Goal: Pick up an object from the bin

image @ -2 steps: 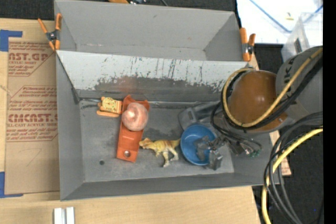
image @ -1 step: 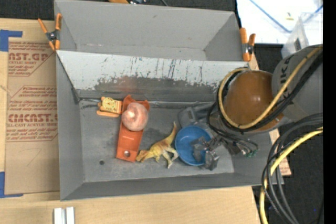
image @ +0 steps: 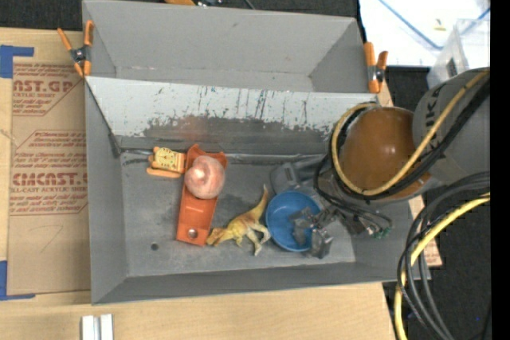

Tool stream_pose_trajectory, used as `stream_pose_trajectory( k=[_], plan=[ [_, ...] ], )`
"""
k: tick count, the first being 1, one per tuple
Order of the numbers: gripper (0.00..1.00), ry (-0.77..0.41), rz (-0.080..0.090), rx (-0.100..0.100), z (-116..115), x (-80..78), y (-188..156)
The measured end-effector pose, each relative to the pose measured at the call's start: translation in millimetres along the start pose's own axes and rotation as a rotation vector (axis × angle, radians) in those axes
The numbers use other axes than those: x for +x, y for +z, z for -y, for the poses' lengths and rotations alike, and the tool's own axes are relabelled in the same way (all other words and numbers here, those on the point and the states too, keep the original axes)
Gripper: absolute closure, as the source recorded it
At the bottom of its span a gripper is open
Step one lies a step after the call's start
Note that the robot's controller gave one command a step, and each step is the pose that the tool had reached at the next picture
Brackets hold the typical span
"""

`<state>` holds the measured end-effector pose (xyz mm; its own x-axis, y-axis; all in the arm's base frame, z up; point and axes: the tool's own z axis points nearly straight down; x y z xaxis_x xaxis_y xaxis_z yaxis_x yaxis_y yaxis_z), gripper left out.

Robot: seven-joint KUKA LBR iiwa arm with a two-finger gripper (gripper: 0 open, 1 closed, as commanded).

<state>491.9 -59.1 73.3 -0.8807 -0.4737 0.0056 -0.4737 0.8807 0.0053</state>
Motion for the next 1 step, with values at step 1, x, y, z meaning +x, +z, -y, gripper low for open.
stream_pose_trajectory(
  k=[1],
  plan=[
    [1.00,-0.011,-0.002,-0.002,9.1,0.3,3.2]
  ],
)
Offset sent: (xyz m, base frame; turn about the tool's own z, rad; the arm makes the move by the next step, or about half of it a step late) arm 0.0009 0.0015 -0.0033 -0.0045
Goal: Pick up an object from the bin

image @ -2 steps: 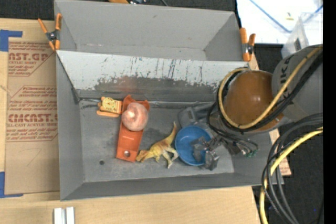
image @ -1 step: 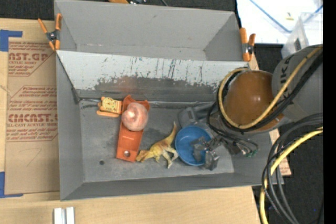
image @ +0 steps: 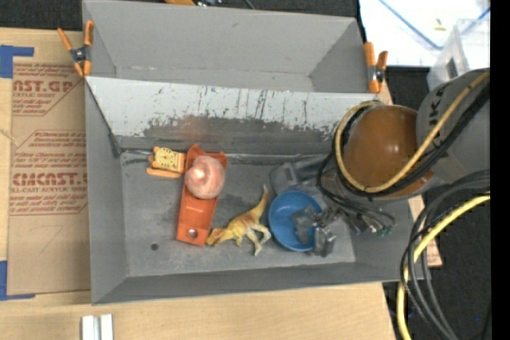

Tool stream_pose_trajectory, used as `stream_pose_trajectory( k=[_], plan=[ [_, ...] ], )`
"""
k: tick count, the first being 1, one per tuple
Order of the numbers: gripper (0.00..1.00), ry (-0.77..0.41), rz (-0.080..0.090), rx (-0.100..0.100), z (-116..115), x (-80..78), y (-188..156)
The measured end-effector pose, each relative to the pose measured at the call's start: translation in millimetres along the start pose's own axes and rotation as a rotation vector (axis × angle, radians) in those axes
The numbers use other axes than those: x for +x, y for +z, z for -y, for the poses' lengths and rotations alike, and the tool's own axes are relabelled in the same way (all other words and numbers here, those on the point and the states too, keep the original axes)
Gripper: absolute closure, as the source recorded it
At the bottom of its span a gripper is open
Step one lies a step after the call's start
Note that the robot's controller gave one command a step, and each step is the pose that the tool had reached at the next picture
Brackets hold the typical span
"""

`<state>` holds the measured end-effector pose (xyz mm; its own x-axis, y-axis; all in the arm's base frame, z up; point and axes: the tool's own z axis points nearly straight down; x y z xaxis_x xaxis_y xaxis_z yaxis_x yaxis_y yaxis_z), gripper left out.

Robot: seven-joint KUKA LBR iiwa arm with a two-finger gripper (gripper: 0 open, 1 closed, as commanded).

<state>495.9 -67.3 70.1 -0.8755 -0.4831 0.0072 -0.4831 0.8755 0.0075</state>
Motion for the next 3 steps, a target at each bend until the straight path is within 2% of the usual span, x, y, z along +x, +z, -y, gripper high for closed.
stream_pose_trajectory(
  k=[1,2,3],
  plan=[
    [1.00,0.003,0.000,0.001,-3.6,-0.7,0.0],
    [1.00,-0.064,0.001,0.000,23.0,29.2,0.2],
    [1.00,0.000,0.005,-0.003,3.1,9.9,0.2]
  ],
)
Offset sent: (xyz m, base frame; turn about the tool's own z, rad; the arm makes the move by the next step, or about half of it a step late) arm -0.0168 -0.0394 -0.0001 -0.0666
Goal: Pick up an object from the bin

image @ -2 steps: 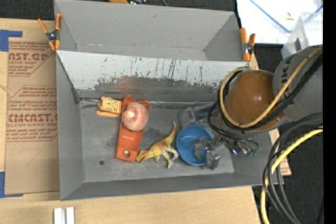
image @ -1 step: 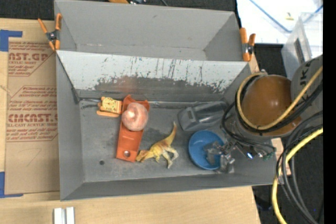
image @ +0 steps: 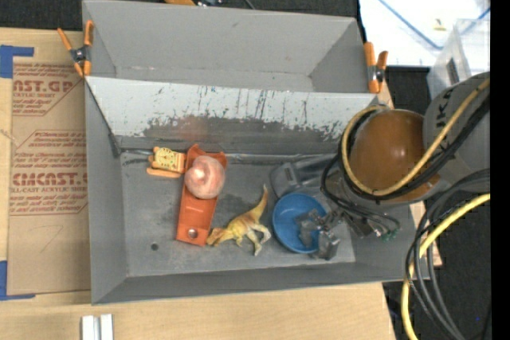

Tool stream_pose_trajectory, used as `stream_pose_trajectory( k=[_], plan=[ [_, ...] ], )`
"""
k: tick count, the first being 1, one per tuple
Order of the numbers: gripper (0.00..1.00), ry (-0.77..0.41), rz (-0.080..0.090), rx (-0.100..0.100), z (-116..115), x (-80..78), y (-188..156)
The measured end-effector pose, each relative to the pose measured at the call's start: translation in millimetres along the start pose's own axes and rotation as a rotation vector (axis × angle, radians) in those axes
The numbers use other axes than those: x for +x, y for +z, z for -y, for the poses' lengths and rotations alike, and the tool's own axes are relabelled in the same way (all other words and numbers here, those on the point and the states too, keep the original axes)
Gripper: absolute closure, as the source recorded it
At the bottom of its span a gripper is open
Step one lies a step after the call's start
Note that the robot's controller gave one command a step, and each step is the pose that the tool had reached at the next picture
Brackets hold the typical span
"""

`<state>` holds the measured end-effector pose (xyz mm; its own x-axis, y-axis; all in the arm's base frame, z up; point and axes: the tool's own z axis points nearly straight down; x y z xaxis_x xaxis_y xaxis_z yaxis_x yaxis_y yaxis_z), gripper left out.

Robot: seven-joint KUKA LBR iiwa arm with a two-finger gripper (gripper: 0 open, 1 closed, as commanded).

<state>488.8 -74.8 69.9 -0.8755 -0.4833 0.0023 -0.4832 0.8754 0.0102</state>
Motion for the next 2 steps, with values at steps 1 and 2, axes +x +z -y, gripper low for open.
stream_pose_trajectory(
  k=[1,2],
  plan=[
    [1.00,0.000,0.000,0.000,0.0,0.0,0.0],
    [1.00,0.016,0.001,-0.001,-5.5,-1.8,0.1]
  ],
)
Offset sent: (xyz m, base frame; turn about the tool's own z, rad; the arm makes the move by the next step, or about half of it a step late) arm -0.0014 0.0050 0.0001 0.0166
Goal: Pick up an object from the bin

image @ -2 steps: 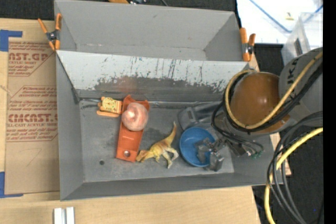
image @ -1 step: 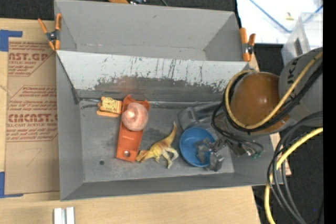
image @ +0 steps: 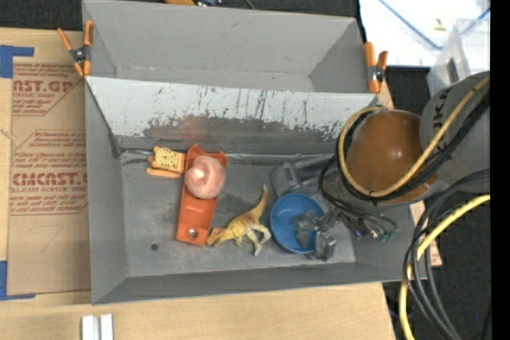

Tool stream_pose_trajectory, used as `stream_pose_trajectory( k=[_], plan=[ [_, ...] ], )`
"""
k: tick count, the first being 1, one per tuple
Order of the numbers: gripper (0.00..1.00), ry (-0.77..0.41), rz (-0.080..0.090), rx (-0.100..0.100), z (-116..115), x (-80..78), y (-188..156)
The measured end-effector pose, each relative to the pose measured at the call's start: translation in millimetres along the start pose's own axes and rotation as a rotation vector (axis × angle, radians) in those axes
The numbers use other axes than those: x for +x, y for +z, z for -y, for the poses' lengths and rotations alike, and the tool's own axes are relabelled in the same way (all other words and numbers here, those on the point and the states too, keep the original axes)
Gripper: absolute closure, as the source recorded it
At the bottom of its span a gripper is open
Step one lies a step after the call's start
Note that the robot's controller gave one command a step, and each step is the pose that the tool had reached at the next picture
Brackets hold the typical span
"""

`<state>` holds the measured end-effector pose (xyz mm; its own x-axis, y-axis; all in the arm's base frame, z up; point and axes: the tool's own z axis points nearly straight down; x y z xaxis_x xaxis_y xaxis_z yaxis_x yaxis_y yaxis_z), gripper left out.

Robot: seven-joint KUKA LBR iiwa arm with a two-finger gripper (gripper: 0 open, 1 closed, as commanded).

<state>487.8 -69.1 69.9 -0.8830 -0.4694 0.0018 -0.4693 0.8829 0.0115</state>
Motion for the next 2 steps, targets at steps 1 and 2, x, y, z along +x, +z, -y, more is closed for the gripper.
stream_pose_trajectory(
  k=[1,2],
  plan=[
    [1.00,-0.004,0.000,0.000,-0.2,-1.0,0.1],
    [1.00,-0.238,0.002,0.000,40.6,14.0,-0.3]
  ],
)
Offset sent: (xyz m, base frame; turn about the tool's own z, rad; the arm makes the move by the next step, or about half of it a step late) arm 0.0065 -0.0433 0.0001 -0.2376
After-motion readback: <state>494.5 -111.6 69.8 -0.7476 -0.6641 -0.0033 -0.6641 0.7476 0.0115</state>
